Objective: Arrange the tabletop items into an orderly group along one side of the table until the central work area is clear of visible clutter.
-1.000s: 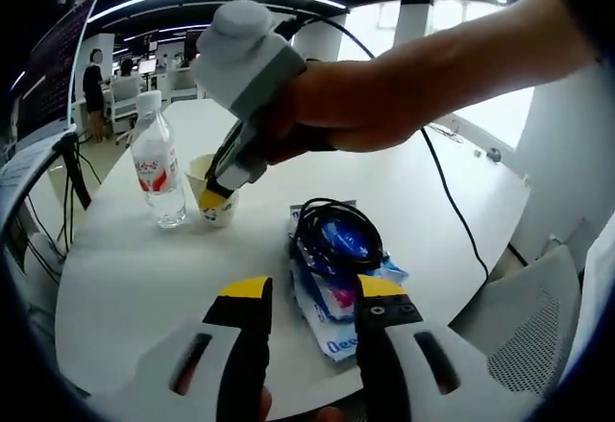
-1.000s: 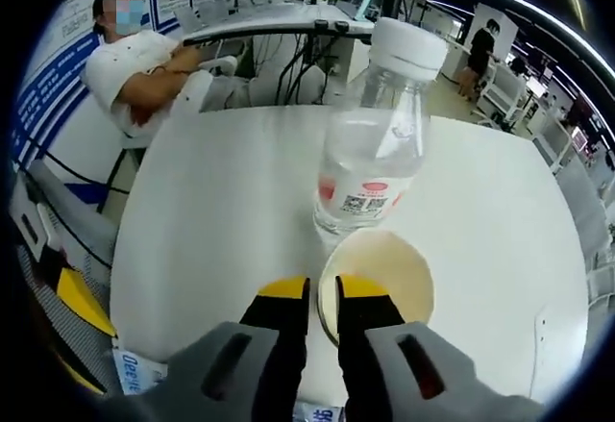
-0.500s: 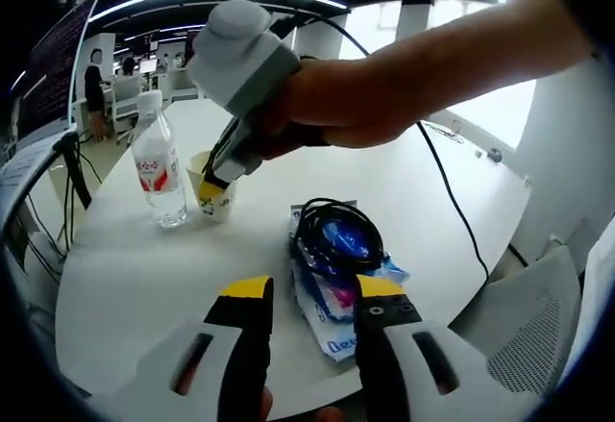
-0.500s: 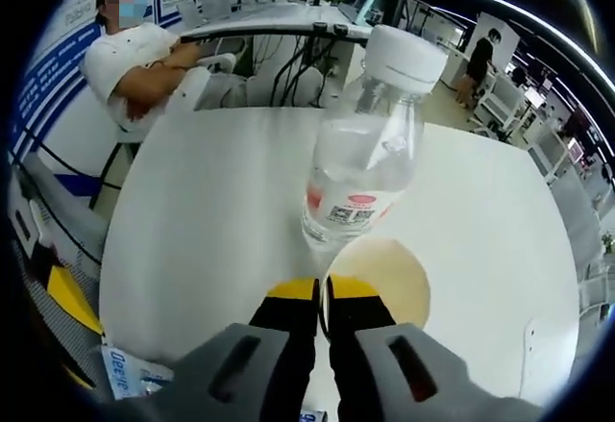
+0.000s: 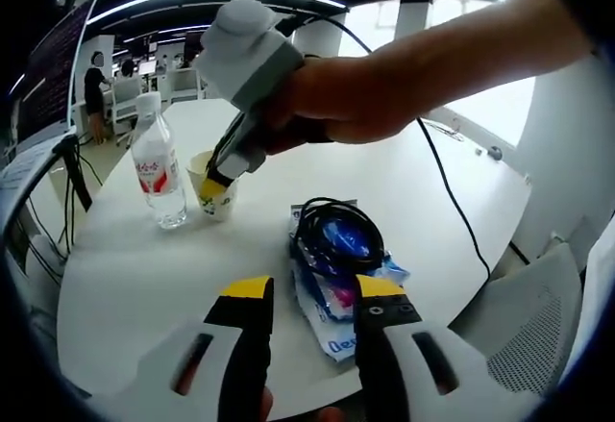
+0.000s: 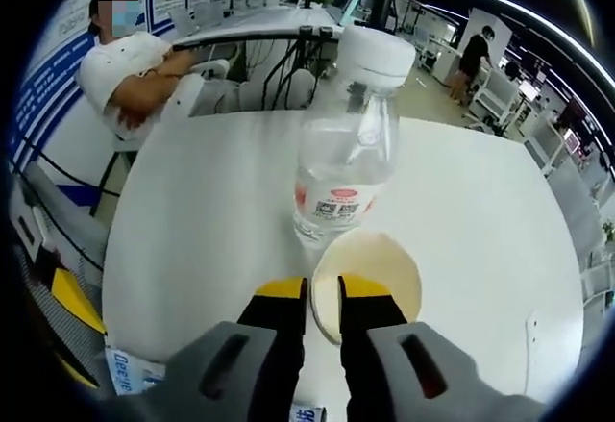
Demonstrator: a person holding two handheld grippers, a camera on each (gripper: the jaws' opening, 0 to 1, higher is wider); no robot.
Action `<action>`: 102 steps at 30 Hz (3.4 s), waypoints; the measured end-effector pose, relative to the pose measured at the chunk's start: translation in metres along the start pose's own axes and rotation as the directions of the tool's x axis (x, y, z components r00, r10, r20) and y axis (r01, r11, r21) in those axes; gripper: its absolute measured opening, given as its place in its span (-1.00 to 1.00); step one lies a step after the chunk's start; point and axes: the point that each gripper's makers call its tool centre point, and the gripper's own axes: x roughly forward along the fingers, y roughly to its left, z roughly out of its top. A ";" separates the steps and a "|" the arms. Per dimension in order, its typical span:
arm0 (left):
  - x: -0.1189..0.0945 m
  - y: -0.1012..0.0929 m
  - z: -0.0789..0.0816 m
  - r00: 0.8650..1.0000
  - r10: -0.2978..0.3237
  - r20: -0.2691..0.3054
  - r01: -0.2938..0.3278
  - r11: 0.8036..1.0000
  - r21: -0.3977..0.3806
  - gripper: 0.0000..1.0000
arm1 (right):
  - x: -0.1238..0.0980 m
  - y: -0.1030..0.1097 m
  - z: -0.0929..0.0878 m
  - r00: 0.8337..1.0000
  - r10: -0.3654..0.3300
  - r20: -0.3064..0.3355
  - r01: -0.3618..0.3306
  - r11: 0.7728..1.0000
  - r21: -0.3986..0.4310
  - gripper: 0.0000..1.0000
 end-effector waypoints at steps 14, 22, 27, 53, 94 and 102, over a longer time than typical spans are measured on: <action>0.001 -0.005 0.000 1.000 -0.008 -0.009 0.008 0.999 0.035 -0.38 | -0.032 0.011 0.007 0.993 -0.043 0.107 0.039 0.998 0.041 -0.69; 0.000 -0.013 0.001 1.000 -0.022 -0.017 0.023 0.997 0.071 -0.38 | -0.049 0.021 -0.006 0.989 -0.069 0.131 0.060 0.995 0.074 -0.70; 0.000 -0.015 0.000 0.999 -0.023 -0.028 0.025 0.996 0.083 -0.38 | -0.063 0.019 -0.021 0.987 -0.095 0.128 0.082 0.991 0.109 -0.69; 0.000 -0.005 -0.002 0.999 0.023 -0.034 -0.022 0.999 0.031 -0.37 | -0.131 0.026 -0.136 0.973 -0.222 0.068 0.186 0.920 0.344 -0.68; -0.003 0.007 -0.004 0.997 0.069 -0.027 -0.069 0.997 -0.026 -0.32 | -0.133 0.051 -0.183 0.972 -0.212 0.104 0.111 0.800 0.590 -0.65; -0.004 0.010 -0.005 0.996 0.078 -0.031 -0.079 0.996 -0.034 -0.32 | -0.119 0.042 -0.172 0.974 -0.194 0.119 0.086 0.797 0.598 -0.63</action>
